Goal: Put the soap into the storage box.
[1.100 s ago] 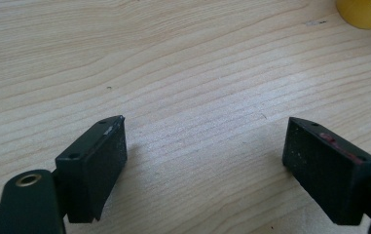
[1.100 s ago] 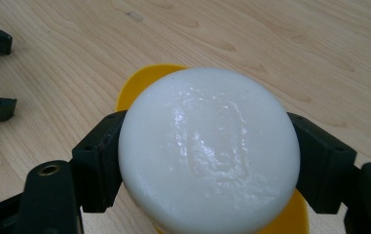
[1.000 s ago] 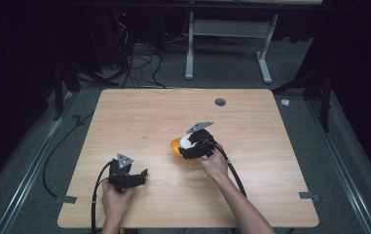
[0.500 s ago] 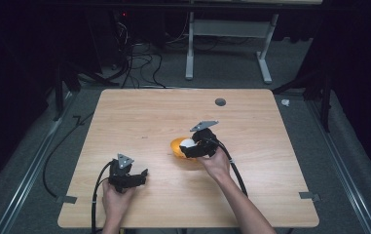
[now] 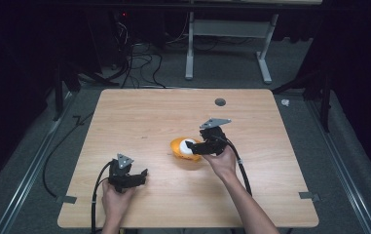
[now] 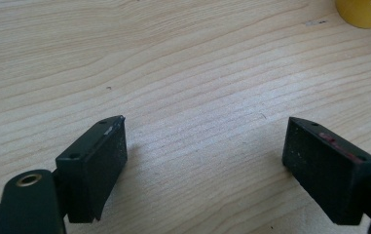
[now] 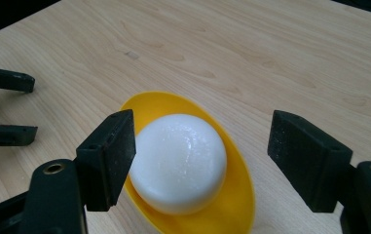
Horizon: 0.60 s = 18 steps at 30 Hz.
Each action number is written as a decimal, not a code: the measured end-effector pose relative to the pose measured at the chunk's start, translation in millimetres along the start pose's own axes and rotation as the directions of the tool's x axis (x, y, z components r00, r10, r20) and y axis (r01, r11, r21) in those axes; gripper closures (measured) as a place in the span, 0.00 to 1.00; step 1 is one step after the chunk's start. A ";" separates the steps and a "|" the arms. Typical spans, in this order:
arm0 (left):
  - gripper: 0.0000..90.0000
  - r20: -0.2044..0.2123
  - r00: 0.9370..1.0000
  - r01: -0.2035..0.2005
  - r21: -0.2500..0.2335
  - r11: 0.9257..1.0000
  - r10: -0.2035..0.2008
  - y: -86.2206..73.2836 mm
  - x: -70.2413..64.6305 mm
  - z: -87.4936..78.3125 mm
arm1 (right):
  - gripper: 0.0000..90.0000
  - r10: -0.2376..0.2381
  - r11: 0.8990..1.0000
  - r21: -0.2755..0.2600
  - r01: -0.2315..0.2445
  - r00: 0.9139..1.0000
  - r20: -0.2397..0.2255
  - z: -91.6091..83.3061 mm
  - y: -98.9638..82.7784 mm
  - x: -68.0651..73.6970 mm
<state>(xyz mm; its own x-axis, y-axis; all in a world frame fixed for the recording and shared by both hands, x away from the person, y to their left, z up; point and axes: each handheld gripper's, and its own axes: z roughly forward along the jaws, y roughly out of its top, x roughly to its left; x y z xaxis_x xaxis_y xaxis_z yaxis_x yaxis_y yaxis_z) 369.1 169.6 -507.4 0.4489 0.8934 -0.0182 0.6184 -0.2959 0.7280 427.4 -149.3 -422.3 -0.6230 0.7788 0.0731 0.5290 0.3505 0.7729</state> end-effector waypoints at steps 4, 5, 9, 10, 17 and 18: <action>0.19 0.000 1.000 0.000 0.000 1.000 0.000 0.0 0.0 0.0 | 0.30 0.006 1.000 -0.024 -0.006 1.000 0.006 -8.0 -0.2 -3.4; 0.19 0.000 1.000 0.000 0.000 1.000 0.000 0.0 0.0 0.0 | 0.30 0.009 1.000 -0.028 -0.009 1.000 0.006 -10.2 -0.1 -4.3; 0.19 0.000 1.000 0.000 0.000 1.000 0.000 0.0 0.0 0.0 | 0.30 0.014 0.999 -0.046 -0.013 1.000 0.015 -18.7 0.1 -7.2; 0.19 0.000 1.000 0.000 0.000 1.000 0.000 0.0 0.0 0.0 | 0.30 0.014 0.999 -0.050 -0.013 1.000 0.017 -21.0 -0.1 -7.9; 0.19 0.000 1.000 0.000 0.000 1.000 0.000 0.0 0.0 0.0 | 0.31 0.029 0.997 -0.078 -0.026 0.999 0.034 -36.3 -3.2 -14.9; 0.19 0.000 1.000 0.000 0.001 1.000 0.000 0.1 0.0 -0.1 | 0.31 0.036 0.996 -0.086 -0.032 0.999 0.040 -40.9 -4.5 -17.1</action>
<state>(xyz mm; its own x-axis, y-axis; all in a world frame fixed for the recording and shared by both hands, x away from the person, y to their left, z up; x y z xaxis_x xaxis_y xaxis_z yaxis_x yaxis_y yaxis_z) 369.1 169.6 -507.4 0.4486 0.8935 -0.0180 0.6191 -0.2962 0.7273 412.1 -185.4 -401.2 -0.5800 0.8111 0.0753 0.4970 0.2791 0.8216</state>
